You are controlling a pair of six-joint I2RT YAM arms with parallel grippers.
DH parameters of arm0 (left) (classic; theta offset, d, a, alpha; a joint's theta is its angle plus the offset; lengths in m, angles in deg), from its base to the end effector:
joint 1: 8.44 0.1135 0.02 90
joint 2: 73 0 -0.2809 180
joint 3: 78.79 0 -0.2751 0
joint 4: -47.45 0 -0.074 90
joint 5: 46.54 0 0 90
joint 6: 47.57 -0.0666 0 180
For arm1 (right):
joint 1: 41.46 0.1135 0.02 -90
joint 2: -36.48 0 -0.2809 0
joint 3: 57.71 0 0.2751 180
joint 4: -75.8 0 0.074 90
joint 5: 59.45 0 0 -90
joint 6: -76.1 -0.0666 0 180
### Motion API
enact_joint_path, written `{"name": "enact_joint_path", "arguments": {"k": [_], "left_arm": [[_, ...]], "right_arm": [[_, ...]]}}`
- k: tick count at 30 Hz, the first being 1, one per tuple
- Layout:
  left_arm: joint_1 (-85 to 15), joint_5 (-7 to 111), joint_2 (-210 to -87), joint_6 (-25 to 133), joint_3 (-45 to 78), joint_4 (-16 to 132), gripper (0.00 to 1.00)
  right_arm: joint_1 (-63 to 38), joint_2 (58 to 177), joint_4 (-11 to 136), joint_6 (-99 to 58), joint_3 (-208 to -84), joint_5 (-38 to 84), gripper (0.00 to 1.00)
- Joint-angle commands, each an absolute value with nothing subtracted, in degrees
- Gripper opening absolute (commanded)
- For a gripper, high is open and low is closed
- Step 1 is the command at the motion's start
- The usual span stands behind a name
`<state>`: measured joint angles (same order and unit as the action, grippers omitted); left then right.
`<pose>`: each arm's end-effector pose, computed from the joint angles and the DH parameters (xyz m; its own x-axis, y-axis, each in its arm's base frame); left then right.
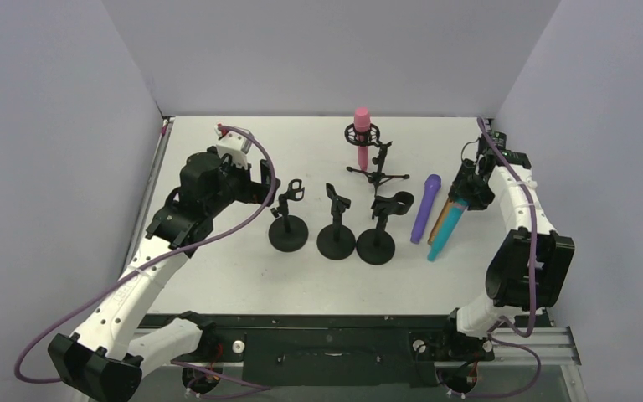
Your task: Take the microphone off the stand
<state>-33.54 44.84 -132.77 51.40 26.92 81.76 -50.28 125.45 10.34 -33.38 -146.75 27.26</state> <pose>0.2503 -0.1190 0.3776 -0.3722 0.0022 -0.9282 0.3914 0.9071 -0.1548 0.3450 -0.0497 0.2670 -0.8038 0.4616 -0.3752 0.4217 0.8870 0.1881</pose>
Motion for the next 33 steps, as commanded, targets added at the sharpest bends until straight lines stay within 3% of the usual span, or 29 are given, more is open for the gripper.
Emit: {"name": "enact_joint_path", "arguments": {"k": [1,9,26,33], "left_arm": [[-33.90,45.44,-131.11,51.72,27.02,79.69,0.96],[-34.77,44.52,-131.27,50.81,27.28,80.07,0.96],[-36.92,42.32,-132.25,49.44,27.23,81.14,0.96],[-37.26,41.58,-132.51,48.98,27.34,81.29,0.96]], "right_arm": [[-50.93,129.73,13.91,-34.29,-147.73,25.66,0.00],[-52.26,138.21,14.80,-35.64,-153.04,25.20,0.00],[-54.64,139.61,15.36,-35.79,-153.97,26.92,0.00],[-54.73,145.46,15.37,-36.57,-159.81,27.34,0.10]]}}
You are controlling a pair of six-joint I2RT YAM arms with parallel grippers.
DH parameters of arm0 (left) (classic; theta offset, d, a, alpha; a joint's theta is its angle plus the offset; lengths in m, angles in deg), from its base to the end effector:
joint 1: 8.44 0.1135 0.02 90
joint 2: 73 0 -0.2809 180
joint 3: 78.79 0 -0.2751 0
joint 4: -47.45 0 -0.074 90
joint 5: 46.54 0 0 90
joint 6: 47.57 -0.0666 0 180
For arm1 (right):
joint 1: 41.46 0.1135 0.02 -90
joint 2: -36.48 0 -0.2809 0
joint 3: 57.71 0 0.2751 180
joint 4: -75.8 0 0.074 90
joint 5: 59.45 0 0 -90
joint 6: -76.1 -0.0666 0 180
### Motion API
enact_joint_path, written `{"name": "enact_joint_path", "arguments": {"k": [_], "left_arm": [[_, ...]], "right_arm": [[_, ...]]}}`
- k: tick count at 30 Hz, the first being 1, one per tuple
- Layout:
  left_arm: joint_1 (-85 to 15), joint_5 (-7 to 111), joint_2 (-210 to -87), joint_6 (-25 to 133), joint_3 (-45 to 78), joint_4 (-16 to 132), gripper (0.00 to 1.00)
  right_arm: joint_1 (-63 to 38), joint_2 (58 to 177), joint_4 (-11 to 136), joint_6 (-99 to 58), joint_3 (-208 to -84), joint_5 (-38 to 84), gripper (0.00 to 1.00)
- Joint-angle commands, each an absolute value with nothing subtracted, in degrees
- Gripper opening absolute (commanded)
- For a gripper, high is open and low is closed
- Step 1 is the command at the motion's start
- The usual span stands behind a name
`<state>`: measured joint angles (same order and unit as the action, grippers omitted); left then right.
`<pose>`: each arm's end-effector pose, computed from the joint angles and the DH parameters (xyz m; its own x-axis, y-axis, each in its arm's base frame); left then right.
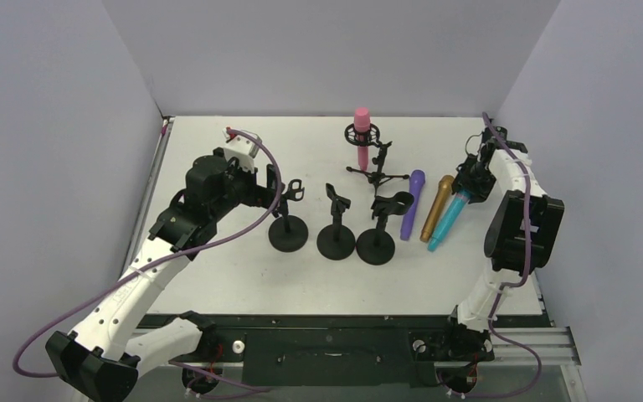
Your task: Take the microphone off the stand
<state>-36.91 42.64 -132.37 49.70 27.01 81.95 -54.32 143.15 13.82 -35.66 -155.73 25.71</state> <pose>0.2424 -0.1304 0.3783 -0.3523 0.0471 -0.9347 0.4236 0.8986 -0.1144 0.4098 -0.0878 0.2088 -0.7821 0.5575 -0.2785 0.5216 0.8302 0.1969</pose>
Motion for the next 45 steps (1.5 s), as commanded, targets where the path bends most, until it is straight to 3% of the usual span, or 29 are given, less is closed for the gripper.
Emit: {"name": "enact_joint_path", "arguments": {"k": [1,14,31,45], "left_arm": [[-37.27,41.55,-132.64,48.96,27.34,81.30,0.96],[-37.27,40.93,-134.62,48.72,27.15,81.53,0.96],[-37.27,40.74,-136.01,48.67,26.80,81.75,0.96],[-37.27,40.77,-135.96,48.67,26.67,81.83,0.96]], "right_arm": [[-54.73,146.54,15.74,-36.79,-160.15,27.28,0.11],[-53.20,155.47,17.26,-37.85,-166.60,27.12,0.22],[-53.57,156.12,18.84,-37.91,-165.35,26.96,0.45],[-54.18,156.86,19.26,-37.99,-164.42,26.27,0.51]]}}
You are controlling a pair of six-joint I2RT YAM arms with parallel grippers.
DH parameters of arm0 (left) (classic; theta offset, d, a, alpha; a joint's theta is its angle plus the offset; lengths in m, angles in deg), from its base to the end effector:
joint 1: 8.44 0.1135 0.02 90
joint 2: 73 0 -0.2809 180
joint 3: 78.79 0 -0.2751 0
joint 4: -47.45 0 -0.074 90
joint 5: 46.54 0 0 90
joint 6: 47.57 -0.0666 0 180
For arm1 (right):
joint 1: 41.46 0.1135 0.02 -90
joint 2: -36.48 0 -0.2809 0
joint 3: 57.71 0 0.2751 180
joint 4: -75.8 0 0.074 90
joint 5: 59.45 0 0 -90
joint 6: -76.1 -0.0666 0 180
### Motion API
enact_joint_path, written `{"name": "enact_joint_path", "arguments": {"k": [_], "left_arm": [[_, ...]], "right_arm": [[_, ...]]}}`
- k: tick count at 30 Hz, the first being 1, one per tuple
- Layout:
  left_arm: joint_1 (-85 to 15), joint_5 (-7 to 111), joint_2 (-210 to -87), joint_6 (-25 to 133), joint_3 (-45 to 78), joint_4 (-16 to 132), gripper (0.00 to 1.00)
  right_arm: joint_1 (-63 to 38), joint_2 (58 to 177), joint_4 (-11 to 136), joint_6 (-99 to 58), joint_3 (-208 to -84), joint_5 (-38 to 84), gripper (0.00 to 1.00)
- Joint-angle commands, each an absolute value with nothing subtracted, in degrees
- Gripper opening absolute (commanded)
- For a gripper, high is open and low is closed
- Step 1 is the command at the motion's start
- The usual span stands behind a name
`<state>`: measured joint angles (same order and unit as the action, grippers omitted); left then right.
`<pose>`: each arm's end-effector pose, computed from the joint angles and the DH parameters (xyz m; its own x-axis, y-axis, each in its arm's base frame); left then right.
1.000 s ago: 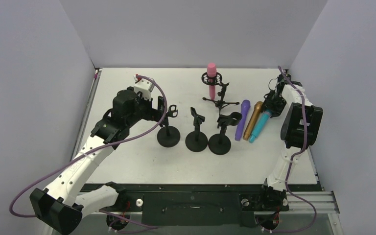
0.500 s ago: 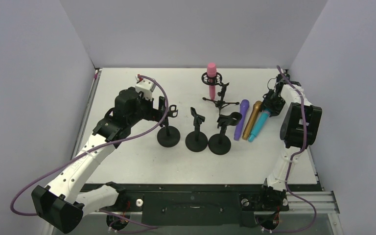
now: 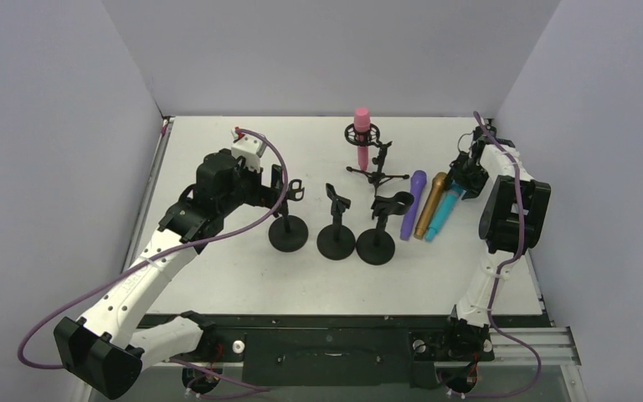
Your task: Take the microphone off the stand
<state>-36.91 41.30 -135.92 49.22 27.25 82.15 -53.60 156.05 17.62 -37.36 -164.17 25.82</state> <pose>0.2569 -0.1365 0.3599 -0.4030 0.0842 -0.9113 0.4012 0.9112 -0.0933 0.4622 -0.0938 0.1625 -0.7763 0.5728 -0.2632 0.5372 0.8196 0.1994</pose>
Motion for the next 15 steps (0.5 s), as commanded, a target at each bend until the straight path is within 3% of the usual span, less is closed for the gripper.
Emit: {"name": "enact_joint_path", "arguments": {"k": [1,15], "left_arm": [[-37.27,40.79,-136.00,48.67,26.70,81.84,0.96],[-37.27,40.64,-135.98,49.29,26.14,82.34,0.96]], "right_arm": [[-54.20,156.87,19.26,-37.98,-164.41,26.26,0.51],[-54.51,154.15,19.34,-38.24,-163.71,26.19,0.51]]}}
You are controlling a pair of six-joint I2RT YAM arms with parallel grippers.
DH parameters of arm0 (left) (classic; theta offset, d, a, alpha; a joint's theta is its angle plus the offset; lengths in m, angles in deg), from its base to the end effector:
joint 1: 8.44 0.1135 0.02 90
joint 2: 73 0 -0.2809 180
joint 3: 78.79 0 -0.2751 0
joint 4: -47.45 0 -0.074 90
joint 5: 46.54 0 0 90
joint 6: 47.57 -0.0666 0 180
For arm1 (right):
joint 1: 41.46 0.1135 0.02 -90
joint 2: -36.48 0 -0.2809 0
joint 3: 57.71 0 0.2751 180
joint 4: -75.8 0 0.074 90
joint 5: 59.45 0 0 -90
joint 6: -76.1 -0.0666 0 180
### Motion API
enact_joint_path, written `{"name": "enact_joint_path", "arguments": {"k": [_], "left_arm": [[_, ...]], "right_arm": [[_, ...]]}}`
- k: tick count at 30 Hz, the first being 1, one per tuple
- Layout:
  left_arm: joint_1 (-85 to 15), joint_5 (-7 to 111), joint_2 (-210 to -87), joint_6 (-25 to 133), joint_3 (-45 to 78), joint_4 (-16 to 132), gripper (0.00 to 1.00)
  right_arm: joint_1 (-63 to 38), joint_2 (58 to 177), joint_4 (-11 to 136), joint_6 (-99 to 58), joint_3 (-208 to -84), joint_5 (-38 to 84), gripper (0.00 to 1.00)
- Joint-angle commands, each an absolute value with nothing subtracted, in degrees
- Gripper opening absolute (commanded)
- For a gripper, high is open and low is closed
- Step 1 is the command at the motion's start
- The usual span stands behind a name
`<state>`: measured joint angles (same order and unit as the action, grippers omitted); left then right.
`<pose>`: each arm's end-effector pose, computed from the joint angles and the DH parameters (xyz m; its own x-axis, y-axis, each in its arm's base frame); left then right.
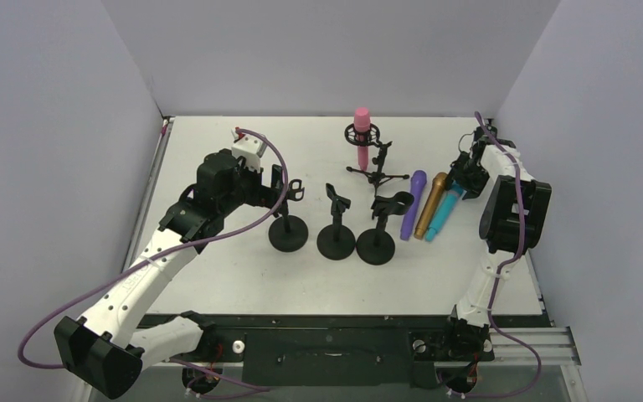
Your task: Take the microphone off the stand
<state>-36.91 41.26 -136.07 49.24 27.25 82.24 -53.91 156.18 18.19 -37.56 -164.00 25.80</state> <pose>0.2574 -0.1367 0.3590 -0.4065 0.0856 -0.9096 0.4001 0.9117 -0.0930 0.4625 -0.0965 0.1610 -0.7701 0.5796 -0.2665 0.5433 0.8148 0.2022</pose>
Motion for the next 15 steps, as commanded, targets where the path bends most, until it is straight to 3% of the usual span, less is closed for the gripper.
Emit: {"name": "enact_joint_path", "arguments": {"k": [1,15], "left_arm": [[-37.27,40.75,-136.05,49.46,25.97,82.40,0.96],[-37.27,41.83,-136.37,50.63,24.72,82.72,0.96]], "right_arm": [[-54.59,153.76,19.26,-38.28,-163.75,26.19,0.51],[-54.57,147.34,17.56,-39.11,-163.84,26.43,0.51]]}}
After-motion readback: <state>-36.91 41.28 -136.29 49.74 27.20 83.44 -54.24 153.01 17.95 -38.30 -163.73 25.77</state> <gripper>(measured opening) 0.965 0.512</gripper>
